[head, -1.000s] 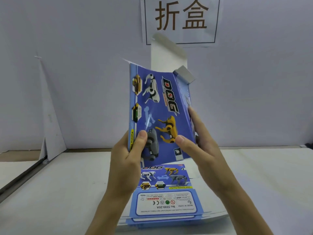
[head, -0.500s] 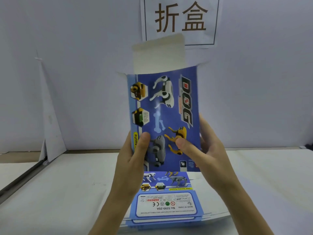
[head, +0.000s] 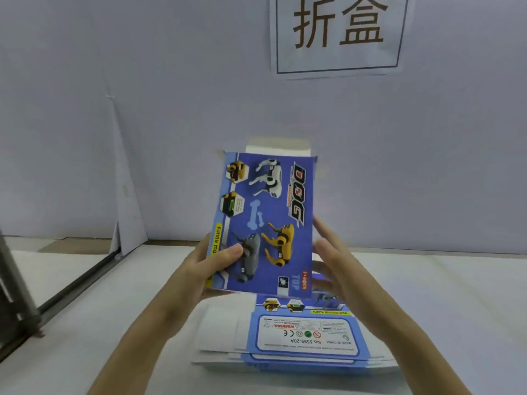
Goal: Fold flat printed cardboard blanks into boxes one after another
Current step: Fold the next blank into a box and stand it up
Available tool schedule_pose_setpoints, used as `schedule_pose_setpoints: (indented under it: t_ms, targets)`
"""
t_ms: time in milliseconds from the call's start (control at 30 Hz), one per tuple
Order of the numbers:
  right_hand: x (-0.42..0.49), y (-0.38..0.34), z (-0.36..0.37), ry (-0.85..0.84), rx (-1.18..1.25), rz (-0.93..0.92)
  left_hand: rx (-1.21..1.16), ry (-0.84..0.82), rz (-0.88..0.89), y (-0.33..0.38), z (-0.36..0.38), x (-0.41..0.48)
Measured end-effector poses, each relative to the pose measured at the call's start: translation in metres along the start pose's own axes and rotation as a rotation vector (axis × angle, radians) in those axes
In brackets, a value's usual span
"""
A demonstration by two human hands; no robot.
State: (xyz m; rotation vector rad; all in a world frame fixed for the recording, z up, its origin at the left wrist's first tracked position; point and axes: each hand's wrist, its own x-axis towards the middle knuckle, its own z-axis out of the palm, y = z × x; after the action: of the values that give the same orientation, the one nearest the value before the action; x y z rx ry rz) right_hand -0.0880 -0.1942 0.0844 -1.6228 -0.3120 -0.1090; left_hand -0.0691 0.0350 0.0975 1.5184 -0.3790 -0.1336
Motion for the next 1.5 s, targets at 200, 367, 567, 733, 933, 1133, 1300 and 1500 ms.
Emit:
schedule_pose_setpoints:
  t_ms: [200, 367, 567, 733, 933, 1133, 1300, 1500]
  targets:
    - [-0.005, 0.036, 0.011, -0.09, -0.405, 0.307, -0.29, 0.515, -0.377, -0.024, -0.087, -0.021]
    - [0.0, 0.039, 0.021, -0.094, -0.394, 0.335, -0.872, 0.996, 0.376, 0.01, -0.15, 0.024]
    - [0.004, 0.048, 0.015, -0.088, -0.736, 0.372, 0.428, 0.139, 0.156, -0.069, -0.029, 0.048]
    - [0.002, 0.062, 0.003, -0.214, -0.942, 0.31, 0.995, -0.496, 0.183, -0.116, 0.04, 0.043]
    - [0.003, 0.065, -0.007, -0.319, -0.952, 0.346, 1.246, -0.588, 0.312, -0.118, 0.039, 0.034]
    - [0.001, 0.045, -0.025, -0.119, -0.879, 0.233, 1.555, -0.459, 0.634, -0.115, 0.05, 0.017]
    - [-0.01, 0.001, -0.05, 0.263, -0.76, -0.046, 1.644, -0.424, 0.881, -0.118, 0.039, 0.003]
    - [-0.019, -0.015, -0.054, 0.434, -0.844, -0.267, 1.402, -0.062, 1.069, -0.048, 0.023, 0.042]
